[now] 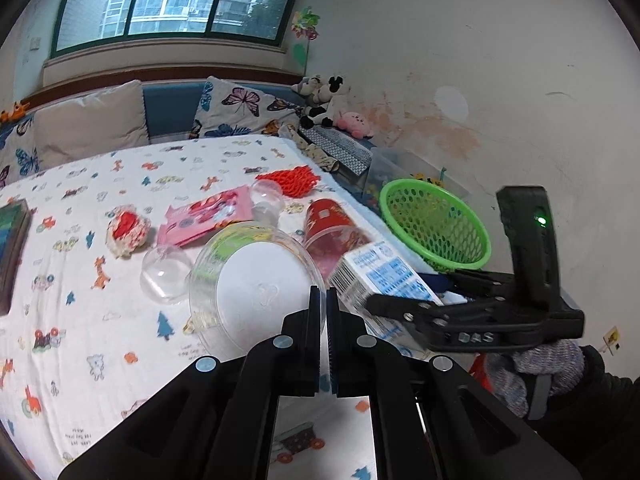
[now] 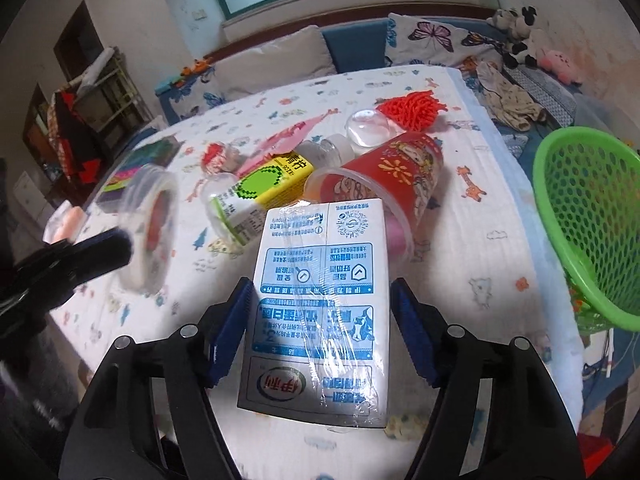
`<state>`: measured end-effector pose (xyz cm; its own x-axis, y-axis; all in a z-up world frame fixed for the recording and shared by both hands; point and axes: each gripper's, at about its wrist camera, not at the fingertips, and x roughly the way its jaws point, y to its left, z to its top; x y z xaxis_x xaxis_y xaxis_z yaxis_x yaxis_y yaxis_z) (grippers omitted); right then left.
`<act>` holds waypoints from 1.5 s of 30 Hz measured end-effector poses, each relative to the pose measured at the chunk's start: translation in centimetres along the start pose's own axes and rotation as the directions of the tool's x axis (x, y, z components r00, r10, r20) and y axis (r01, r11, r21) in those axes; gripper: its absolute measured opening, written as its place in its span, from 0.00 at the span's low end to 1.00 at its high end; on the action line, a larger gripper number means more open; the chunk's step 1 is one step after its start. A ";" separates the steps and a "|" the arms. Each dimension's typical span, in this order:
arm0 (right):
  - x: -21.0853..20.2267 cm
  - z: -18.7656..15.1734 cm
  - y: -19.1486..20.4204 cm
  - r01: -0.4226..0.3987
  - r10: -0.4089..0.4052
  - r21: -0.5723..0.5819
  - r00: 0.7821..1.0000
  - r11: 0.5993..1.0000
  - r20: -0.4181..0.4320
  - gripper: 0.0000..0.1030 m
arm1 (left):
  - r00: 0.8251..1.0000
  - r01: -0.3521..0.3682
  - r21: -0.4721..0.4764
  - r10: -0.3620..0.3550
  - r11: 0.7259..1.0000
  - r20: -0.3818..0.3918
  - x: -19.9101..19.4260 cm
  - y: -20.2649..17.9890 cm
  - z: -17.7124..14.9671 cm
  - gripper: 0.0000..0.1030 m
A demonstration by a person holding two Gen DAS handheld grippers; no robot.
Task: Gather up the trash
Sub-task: 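Carry the milk carton over the green basket and open the right gripper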
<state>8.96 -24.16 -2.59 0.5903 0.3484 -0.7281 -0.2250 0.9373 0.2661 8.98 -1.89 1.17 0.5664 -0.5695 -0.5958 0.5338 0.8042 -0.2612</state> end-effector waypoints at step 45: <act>-3.0 2.7 -29.2 0.349 -0.386 0.364 0.922 0.863 0.030 0.72 | 0.980 0.184 0.238 -0.159 0.954 -0.118 17.5 -17.3 13.9 0.03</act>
<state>15.82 -52.55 -6.48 0.6546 -0.0399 -0.7550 0.2943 0.9333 0.2059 18.39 -28.07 5.85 0.3962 -0.6662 -0.6318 0.7627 0.6219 -0.1775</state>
